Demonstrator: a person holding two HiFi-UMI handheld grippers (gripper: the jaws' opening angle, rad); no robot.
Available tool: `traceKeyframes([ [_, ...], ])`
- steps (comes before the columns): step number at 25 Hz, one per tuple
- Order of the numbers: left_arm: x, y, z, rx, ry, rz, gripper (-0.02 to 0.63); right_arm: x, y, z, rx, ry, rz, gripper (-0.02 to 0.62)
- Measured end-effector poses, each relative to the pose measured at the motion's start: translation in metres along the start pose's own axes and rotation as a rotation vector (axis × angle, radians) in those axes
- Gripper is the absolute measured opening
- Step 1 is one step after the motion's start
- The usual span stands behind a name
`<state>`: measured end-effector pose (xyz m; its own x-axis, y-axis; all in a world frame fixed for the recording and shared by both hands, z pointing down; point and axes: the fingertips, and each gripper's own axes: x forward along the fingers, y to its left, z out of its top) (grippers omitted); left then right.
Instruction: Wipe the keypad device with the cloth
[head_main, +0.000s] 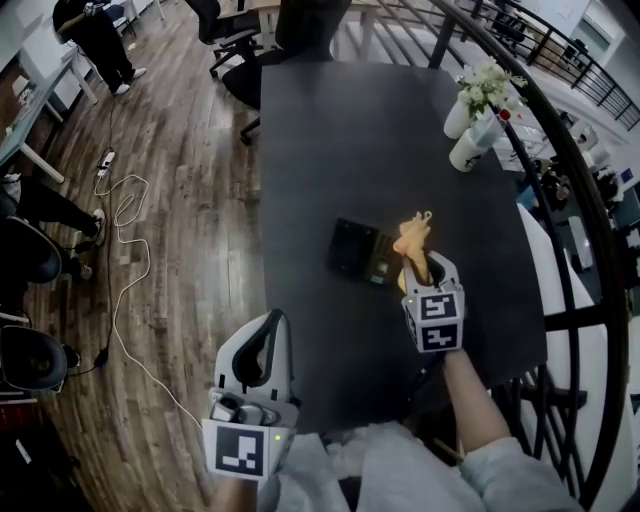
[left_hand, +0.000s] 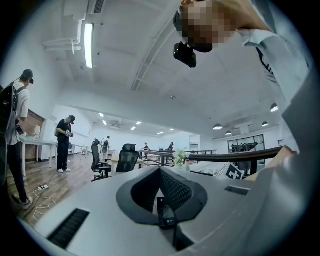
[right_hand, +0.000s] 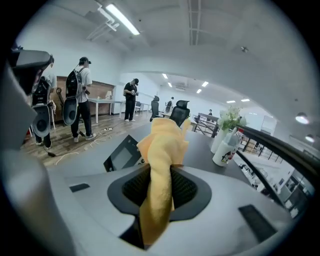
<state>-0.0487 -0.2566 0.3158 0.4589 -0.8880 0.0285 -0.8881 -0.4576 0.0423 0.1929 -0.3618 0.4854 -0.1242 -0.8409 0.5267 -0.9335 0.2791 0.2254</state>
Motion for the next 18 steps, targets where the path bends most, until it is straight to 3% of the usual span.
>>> traceKeyframes([
  [7,-0.002,0.004,-0.002,0.000,-0.002,0.008,0.012,0.013,0.002,0.038,-0.159,-0.061,0.009,0.098],
  [18,-0.005,0.010,-0.004,0.003,0.007,0.041,0.012,0.045,0.027,0.078,-0.451,-0.102,0.133,0.098],
])
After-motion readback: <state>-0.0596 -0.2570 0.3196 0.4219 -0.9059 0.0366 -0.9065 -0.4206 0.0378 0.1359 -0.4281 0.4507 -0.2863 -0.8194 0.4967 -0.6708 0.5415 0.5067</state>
